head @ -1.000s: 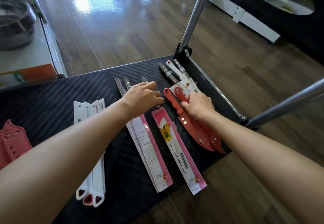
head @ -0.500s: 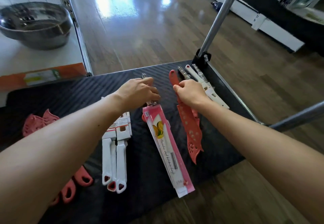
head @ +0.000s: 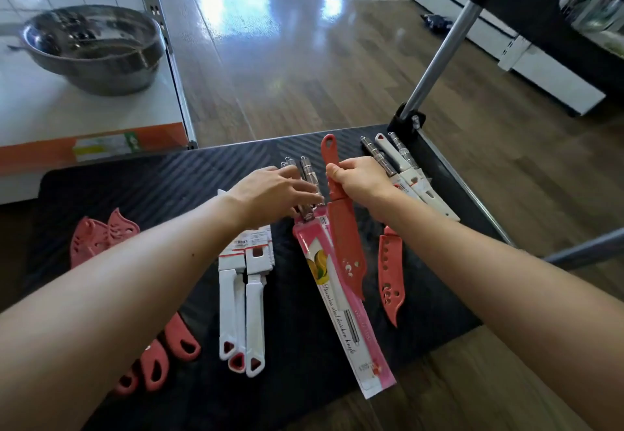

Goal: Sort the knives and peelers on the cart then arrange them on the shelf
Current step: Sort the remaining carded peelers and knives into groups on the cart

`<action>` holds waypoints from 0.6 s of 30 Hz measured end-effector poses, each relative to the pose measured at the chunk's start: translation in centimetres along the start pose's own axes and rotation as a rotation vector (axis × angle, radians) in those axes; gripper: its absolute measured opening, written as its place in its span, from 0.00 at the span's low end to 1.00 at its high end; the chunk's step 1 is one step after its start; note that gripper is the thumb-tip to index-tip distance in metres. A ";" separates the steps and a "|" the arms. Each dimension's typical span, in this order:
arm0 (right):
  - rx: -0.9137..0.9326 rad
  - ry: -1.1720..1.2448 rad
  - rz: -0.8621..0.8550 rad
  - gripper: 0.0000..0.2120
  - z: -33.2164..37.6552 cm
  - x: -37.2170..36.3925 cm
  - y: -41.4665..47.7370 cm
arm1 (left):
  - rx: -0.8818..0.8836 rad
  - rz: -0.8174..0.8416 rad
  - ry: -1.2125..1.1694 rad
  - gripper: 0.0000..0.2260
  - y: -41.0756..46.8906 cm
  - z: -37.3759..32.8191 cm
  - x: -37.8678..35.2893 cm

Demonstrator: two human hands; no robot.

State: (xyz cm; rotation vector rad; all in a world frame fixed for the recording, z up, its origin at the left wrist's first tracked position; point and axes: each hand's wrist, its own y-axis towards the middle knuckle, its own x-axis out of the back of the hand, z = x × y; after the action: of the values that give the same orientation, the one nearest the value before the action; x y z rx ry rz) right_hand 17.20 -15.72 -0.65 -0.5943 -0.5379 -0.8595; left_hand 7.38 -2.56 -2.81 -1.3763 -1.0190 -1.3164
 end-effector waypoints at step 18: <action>0.165 -0.090 0.256 0.14 9.1 -10.9 -3.5 | 0.645 -0.095 -0.015 0.12 -16.3 6.7 0.8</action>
State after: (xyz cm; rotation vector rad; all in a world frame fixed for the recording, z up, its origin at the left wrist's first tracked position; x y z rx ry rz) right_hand 6.59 -5.59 -0.32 -0.5384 -0.5943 -0.5428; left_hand -7.02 7.38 -0.50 -0.8537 -1.3791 -0.9178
